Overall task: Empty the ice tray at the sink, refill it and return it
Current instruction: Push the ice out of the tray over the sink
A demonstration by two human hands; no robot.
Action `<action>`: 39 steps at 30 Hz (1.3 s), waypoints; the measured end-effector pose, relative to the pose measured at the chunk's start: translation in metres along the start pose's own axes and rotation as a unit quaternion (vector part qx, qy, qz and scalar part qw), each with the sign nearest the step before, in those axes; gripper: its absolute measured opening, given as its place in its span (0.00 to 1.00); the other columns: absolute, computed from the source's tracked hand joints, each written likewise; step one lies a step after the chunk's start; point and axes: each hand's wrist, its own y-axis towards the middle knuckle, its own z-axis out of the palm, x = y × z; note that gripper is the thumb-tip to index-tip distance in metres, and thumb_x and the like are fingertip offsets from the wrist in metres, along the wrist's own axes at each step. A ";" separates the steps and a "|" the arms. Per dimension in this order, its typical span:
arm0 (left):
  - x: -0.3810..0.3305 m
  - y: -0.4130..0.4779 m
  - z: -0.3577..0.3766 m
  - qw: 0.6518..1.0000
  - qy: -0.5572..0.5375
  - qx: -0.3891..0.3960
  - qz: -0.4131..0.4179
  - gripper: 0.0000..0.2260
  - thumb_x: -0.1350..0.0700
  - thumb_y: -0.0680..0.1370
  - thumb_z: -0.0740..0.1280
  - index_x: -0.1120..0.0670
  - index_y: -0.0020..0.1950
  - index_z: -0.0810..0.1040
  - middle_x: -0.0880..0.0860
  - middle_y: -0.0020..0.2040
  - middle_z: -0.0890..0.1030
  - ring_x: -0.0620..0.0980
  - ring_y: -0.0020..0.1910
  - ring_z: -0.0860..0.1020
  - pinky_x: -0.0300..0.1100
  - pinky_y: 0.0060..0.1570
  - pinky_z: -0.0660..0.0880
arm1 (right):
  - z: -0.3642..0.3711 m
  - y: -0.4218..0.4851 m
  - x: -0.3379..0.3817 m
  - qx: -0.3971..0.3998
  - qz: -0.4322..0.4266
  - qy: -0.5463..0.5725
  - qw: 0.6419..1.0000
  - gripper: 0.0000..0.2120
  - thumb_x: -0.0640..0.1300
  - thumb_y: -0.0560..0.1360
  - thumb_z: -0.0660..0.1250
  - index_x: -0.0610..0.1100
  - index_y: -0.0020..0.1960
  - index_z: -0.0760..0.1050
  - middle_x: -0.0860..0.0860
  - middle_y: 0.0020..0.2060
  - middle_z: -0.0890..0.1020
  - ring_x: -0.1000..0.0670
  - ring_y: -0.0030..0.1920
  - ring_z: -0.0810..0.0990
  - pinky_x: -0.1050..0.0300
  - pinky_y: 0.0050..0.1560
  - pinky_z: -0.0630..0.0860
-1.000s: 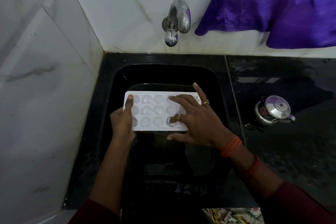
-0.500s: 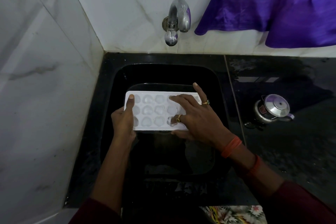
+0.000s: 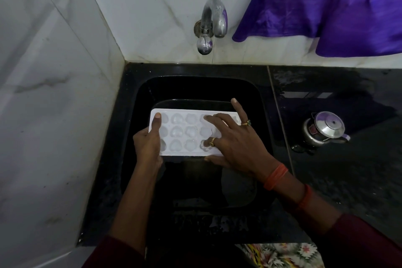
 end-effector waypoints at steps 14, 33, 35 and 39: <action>-0.002 -0.009 0.000 1.000 0.014 0.011 -0.003 0.17 0.44 0.75 0.73 0.56 0.37 0.78 0.51 0.37 0.81 0.50 0.36 0.81 0.43 0.35 0.80 | 0.000 -0.008 0.004 -0.056 -0.006 0.036 0.998 0.10 0.59 0.74 0.68 0.55 0.43 0.85 0.49 0.62 0.81 0.46 0.60 0.80 0.32 0.76 0.53; 0.001 -0.013 0.001 1.000 0.004 0.003 -0.004 0.18 0.44 0.75 0.73 0.56 0.35 0.75 0.50 0.36 0.79 0.49 0.35 0.79 0.43 0.37 0.79 | 0.002 -0.013 0.007 -0.056 0.024 0.102 0.993 0.13 0.60 0.73 0.65 0.54 0.45 0.85 0.50 0.62 0.81 0.48 0.60 0.80 0.34 0.77 0.48; 0.000 -0.011 0.001 1.000 0.005 0.003 -0.003 0.18 0.44 0.75 0.73 0.56 0.36 0.75 0.49 0.35 0.80 0.47 0.34 0.80 0.41 0.34 0.79 | 0.003 -0.013 0.008 -0.061 0.022 0.105 0.992 0.10 0.59 0.72 0.70 0.54 0.45 0.84 0.50 0.62 0.80 0.48 0.60 0.79 0.34 0.77 0.49; -0.001 -0.010 0.002 1.000 0.007 0.020 -0.006 0.16 0.44 0.75 0.73 0.56 0.38 0.78 0.49 0.35 0.82 0.48 0.33 0.83 0.42 0.33 0.81 | 0.004 -0.011 0.008 -0.044 0.022 0.101 0.994 0.16 0.63 0.76 0.64 0.54 0.47 0.84 0.49 0.64 0.79 0.48 0.62 0.79 0.33 0.77 0.51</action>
